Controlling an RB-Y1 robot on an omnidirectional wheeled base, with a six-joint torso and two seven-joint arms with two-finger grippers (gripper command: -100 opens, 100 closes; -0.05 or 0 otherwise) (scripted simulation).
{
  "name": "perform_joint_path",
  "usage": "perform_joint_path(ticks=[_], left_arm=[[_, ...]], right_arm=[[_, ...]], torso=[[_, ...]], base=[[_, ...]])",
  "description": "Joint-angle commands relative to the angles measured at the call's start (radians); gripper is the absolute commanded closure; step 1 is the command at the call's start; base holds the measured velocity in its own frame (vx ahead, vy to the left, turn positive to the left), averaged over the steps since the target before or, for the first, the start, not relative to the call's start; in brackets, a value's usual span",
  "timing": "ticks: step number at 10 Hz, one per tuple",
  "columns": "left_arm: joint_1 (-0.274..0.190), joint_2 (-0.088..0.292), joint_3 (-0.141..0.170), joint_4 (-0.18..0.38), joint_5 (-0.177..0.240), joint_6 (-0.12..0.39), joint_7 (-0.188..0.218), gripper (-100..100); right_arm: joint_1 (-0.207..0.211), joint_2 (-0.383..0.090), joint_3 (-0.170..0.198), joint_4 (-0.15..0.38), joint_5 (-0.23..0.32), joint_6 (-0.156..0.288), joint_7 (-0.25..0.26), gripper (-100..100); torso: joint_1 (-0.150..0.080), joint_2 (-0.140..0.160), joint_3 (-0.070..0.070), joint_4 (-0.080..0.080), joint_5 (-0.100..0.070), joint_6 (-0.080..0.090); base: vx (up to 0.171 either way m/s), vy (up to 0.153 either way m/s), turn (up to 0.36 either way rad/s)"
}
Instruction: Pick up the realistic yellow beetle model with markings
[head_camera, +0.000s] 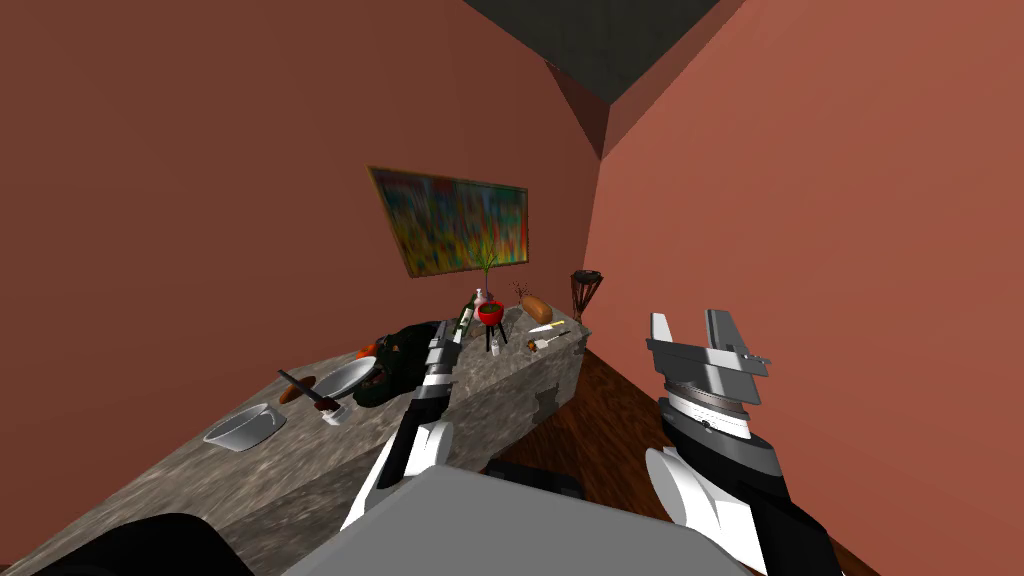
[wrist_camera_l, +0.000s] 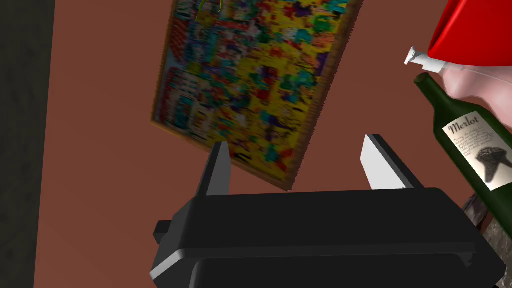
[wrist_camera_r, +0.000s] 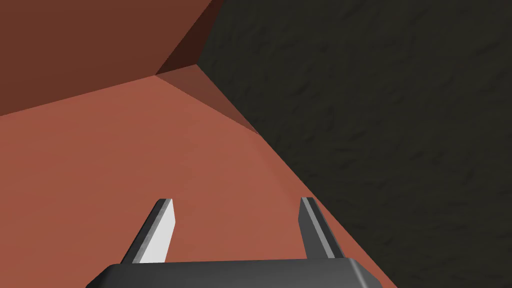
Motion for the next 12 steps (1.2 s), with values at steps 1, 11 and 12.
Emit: perform_joint_path(ticks=[1,11,12], left_arm=[[-0.002,0.039,0.004,-0.002,0.001,0.015,0.008,-100],[-0.037,0.165,0.054,-0.03,0.007,0.256,0.138,-100],[-0.042,0.167,0.061,-0.034,0.007,0.283,0.157,-100]], right_arm=[[0.0,0.0,0.0,0.0,0.0,0.0,0.0,0],[0.0,0.0,0.0,0.0,0.0,0.0,0.0,0],[0.0,0.0,0.0,0.0,0.0,0.0,0.0,0]], torso=[[0.0,0.0,0.0,0.0,0.0,0.0],[-0.003,0.002,0.001,0.001,-0.001,0.0],[-0.004,0.003,0.002,0.001,-0.001,0.0]], base=[[-0.009,-0.012,-0.059],[-0.037,-0.055,-0.156],[-0.054,-0.076,-0.246]])
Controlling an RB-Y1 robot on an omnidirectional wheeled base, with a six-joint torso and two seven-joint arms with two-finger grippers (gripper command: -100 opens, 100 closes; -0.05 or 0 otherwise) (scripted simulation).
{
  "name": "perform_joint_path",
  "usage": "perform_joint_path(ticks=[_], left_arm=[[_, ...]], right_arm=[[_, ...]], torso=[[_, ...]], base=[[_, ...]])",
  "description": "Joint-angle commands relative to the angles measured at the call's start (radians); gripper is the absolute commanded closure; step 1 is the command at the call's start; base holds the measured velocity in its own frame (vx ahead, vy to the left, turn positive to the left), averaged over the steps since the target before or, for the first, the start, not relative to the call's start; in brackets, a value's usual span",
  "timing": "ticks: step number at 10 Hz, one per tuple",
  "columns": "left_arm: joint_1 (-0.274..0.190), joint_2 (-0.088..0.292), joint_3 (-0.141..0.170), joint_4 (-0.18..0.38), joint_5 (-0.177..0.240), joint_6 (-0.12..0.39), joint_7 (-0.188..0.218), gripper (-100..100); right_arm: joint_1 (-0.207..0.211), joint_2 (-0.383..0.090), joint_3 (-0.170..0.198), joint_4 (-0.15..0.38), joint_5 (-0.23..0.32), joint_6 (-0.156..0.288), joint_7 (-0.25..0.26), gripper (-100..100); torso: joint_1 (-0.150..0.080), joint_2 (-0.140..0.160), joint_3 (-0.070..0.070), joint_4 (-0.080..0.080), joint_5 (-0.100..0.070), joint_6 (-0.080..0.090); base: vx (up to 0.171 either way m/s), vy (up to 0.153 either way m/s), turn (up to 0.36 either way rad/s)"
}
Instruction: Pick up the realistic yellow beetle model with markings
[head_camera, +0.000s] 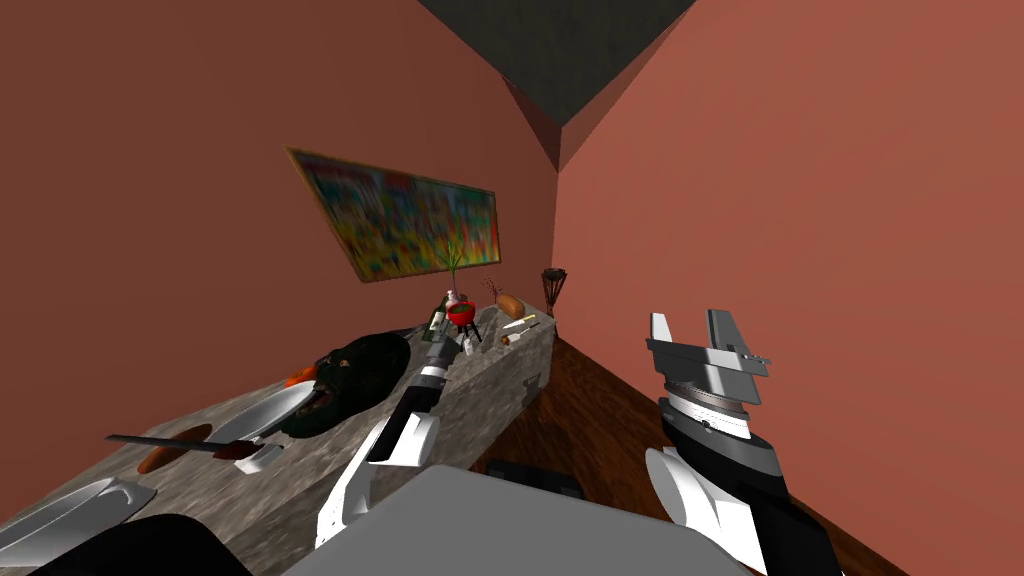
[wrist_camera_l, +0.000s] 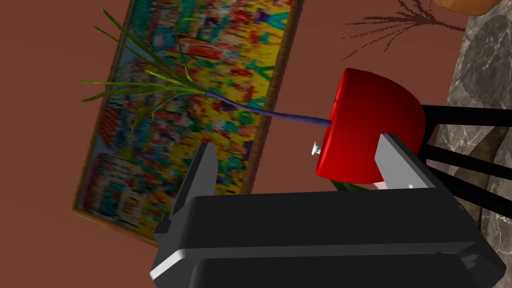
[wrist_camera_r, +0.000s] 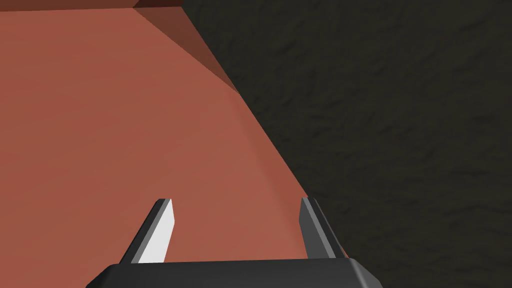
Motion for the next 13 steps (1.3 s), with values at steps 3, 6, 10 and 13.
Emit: perform_joint_path(ticks=[3,6,10,13], left_arm=[[-0.015,0.004,0.019,-0.011,0.001,0.099,0.054,-100],[-0.023,0.006,0.036,-0.018,0.003,0.177,0.095,-100],[-0.031,0.007,0.057,-0.022,0.008,0.269,0.137,-100],[-0.04,0.007,0.084,-0.024,0.015,0.341,0.178,-100]], right_arm=[[0.0,0.0,0.0,0.0,0.0,0.0,0.0,0],[0.0,0.0,0.0,0.0,0.0,0.0,0.0,0],[0.0,0.0,0.0,0.0,0.0,0.0,0.0,0],[0.0,0.0,0.0,0.0,0.0,0.0,0.0,0]], torso=[[0.001,-0.001,-0.001,0.0,0.0,0.0],[0.001,-0.002,-0.001,0.0,0.0,0.0],[0.002,-0.003,-0.001,-0.001,0.0,-0.001],[0.001,-0.003,-0.002,-0.001,0.0,-0.001]], base=[[-0.03,-0.064,-0.16],[-0.022,-0.066,-0.151],[-0.006,-0.059,-0.107],[0.012,-0.066,-0.122]])
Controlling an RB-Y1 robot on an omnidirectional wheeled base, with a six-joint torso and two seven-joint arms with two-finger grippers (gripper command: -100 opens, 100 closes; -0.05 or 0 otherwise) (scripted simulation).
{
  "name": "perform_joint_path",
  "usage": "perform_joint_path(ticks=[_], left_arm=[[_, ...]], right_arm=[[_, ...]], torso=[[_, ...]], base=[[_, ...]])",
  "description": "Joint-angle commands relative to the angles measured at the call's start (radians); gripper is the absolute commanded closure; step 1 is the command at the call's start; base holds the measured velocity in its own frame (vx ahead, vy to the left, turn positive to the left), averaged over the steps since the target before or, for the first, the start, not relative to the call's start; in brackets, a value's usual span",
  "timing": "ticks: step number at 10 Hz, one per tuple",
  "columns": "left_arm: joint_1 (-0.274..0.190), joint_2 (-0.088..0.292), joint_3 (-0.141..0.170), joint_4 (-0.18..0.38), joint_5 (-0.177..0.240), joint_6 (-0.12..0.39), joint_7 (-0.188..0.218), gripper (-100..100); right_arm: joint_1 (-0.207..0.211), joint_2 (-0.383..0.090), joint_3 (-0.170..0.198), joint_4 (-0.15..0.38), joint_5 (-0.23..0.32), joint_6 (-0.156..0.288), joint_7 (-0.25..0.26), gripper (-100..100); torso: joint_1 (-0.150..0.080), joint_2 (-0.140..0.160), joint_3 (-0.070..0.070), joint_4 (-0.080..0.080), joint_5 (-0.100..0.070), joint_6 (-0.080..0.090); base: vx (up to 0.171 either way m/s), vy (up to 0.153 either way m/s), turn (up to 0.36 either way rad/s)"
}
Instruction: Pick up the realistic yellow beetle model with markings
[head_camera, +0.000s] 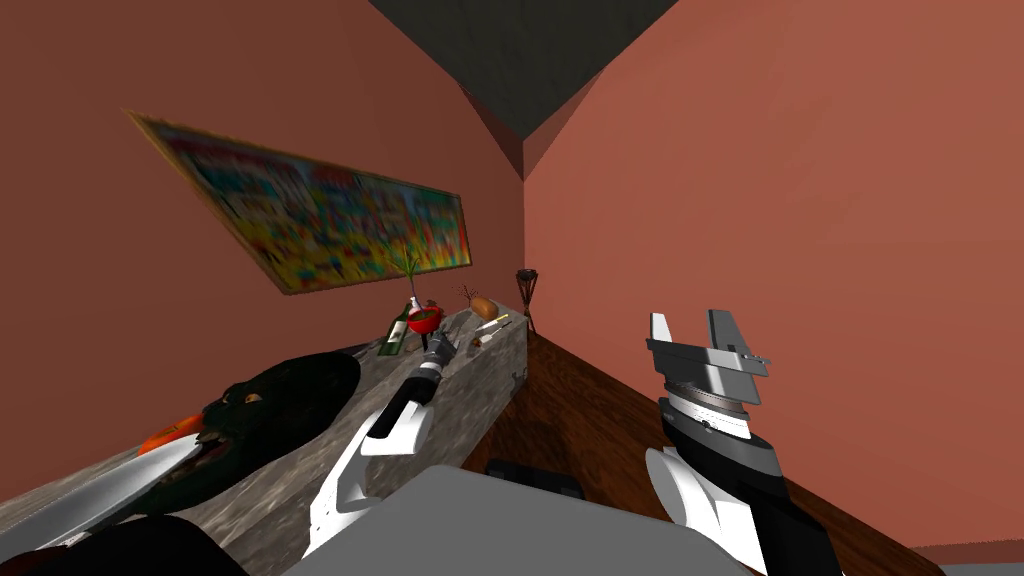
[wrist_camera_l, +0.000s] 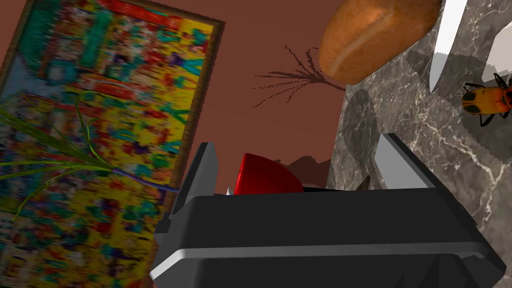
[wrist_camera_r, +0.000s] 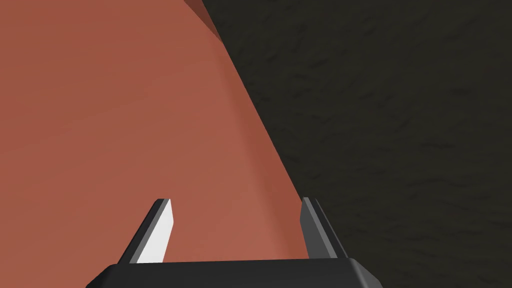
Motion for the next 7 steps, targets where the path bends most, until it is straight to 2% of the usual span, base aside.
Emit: perform_joint_path(ticks=[1,2,3,5,6,7], left_arm=[[0.0,-0.003,0.005,-0.004,0.0,0.031,0.011,-100],[-0.005,-0.003,0.02,-0.004,0.005,0.069,0.031,-100],[-0.005,-0.003,0.02,-0.004,0.005,0.071,0.031,-100],[-0.015,-0.003,0.056,0.0,0.017,0.141,0.07,-100],[-0.015,-0.003,0.056,0.0,0.017,0.149,0.07,-100],[-0.02,-0.003,0.076,0.004,0.024,0.187,0.089,-100]], right_arm=[[0.0,0.0,0.0,0.0,0.0,0.0,0.0,0],[0.0,0.0,0.0,0.0,0.0,0.0,0.0,0],[0.0,0.0,0.0,0.0,0.0,0.0,0.0,0],[0.0,0.0,0.0,0.0,0.0,0.0,0.0,0],[0.0,0.0,0.0,0.0,0.0,0.0,0.0,0],[0.0,0.0,0.0,0.0,0.0,0.0,0.0,0]], torso=[[0.0,0.0,0.0,0.0,0.0,0.0],[0.001,0.0,0.0,0.0,0.0,0.0],[0.001,-0.001,0.0,0.0,0.0,0.0],[0.001,-0.001,-0.001,0.0,0.0,0.0],[-0.001,-0.003,-0.002,-0.001,0.0,0.0],[0.0,-0.003,-0.002,-0.001,0.0,-0.001]], base=[[0.015,-0.043,-0.06],[0.028,-0.048,-0.106],[0.027,-0.04,-0.039],[0.053,-0.065,-0.108],[0.054,-0.056,-0.029],[0.06,-0.054,-0.035]])
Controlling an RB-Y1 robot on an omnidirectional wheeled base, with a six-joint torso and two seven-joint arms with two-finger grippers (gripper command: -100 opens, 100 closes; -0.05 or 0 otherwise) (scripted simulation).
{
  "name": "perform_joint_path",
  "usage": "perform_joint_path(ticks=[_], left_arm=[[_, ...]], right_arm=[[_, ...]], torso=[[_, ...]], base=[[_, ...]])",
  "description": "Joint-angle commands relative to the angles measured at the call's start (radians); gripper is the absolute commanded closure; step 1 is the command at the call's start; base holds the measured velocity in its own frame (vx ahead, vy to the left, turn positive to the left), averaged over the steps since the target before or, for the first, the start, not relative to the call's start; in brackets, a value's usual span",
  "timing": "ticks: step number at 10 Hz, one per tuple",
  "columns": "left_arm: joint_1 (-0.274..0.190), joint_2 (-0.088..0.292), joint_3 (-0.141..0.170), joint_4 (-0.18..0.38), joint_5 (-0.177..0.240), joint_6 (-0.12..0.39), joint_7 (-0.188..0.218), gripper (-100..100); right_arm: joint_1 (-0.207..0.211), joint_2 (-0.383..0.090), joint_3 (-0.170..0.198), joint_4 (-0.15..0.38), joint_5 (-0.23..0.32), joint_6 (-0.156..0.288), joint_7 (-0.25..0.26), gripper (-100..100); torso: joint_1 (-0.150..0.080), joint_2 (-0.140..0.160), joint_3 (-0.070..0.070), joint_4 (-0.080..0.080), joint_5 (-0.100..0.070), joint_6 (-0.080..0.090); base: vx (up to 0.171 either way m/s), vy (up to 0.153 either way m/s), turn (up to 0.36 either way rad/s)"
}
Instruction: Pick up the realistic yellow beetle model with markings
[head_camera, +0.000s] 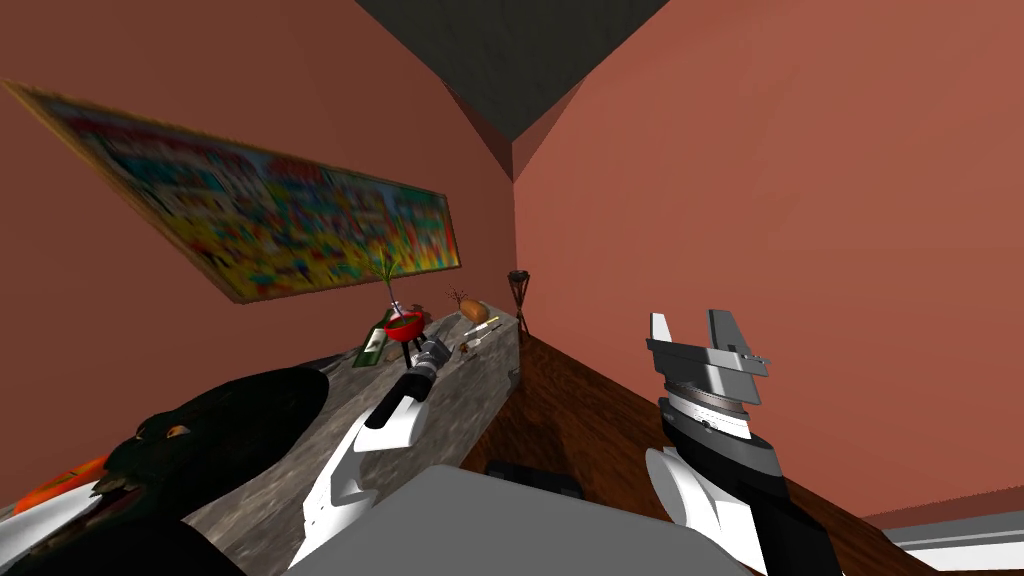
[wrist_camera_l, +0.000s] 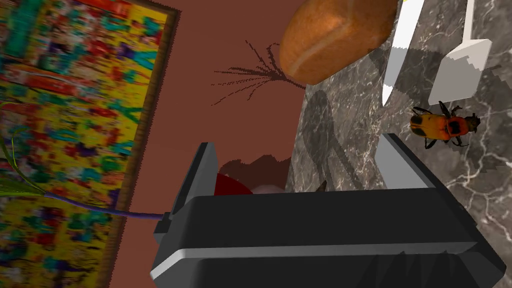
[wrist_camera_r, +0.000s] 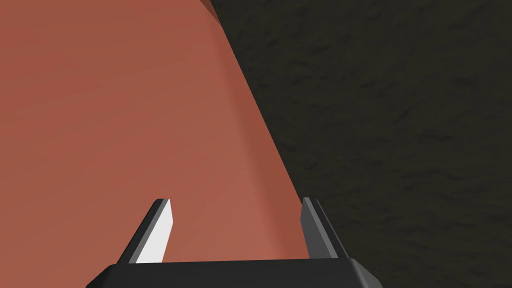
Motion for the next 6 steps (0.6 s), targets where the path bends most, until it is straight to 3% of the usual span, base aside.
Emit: perform_joint_path(ticks=[1,2,4,5,6], left_arm=[[0.0,-0.004,0.029,0.004,0.011,0.05,0.029,-100],[0.0,-0.004,0.029,0.004,0.011,0.057,0.029,-100],[-0.009,-0.008,0.076,0.016,0.029,0.119,0.065,-100],[-0.009,-0.008,0.076,0.016,0.029,0.133,0.065,-100],[-0.013,-0.011,0.101,0.023,0.04,0.17,0.082,-100]], right_arm=[[0.0,0.0,0.0,0.0,0.0,0.0,0.0,0],[0.0,0.0,0.0,0.0,0.0,0.0,0.0,0],[0.0,0.0,0.0,0.0,0.0,0.0,0.0,0],[0.0,0.0,0.0,0.0,0.0,0.0,0.0,0],[0.0,0.0,0.0,0.0,0.0,0.0,0.0,0]], torso=[[0.0,0.0,0.0,0.0,0.0,0.0],[0.0,-0.002,-0.001,0.0,0.0,0.0],[0.0,0.0,0.0,0.0,0.0,0.0],[0.0,-0.002,-0.001,0.0,0.0,0.0],[0.0,-0.001,-0.001,0.0,0.0,0.0]], base=[[0.101,-0.062,-0.075],[0.078,-0.053,-0.014],[0.076,-0.06,-0.02],[0.074,-0.058,-0.007],[0.079,-0.062,-0.002]])
